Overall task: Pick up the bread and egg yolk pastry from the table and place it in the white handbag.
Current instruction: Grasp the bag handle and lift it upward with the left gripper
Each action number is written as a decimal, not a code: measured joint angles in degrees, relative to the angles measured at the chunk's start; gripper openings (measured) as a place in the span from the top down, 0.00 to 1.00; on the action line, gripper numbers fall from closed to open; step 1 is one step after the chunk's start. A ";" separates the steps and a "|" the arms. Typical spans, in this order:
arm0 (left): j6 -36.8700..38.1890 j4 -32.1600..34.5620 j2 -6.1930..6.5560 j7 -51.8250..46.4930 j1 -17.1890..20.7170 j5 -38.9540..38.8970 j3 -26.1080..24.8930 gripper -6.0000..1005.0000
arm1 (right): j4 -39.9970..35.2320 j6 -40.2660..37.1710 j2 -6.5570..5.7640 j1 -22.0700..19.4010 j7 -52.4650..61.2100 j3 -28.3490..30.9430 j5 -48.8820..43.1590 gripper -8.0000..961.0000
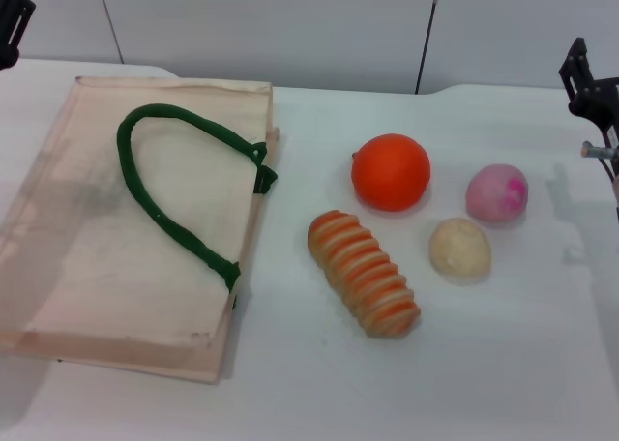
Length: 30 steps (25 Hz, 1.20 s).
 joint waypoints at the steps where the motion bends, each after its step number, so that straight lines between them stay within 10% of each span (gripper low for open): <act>1: 0.00 0.00 0.00 0.00 0.00 0.00 0.02 0.17 | 0.00 0.00 0.00 0.00 0.00 0.02 0.00 0.24; 16: 0.22 0.58 0.56 -6.80 -0.04 2.07 1.57 0.17 | -0.01 0.00 0.00 -0.08 0.00 0.08 0.00 0.24; 23: 3.84 9.13 3.36 -37.69 -0.94 13.06 4.20 0.17 | 0.40 -0.07 -0.07 -0.07 0.00 0.08 0.00 0.24; 30: 9.72 25.99 3.59 -71.31 -4.07 34.85 5.45 0.17 | 0.60 -0.15 -0.09 -0.04 0.00 0.17 0.01 0.24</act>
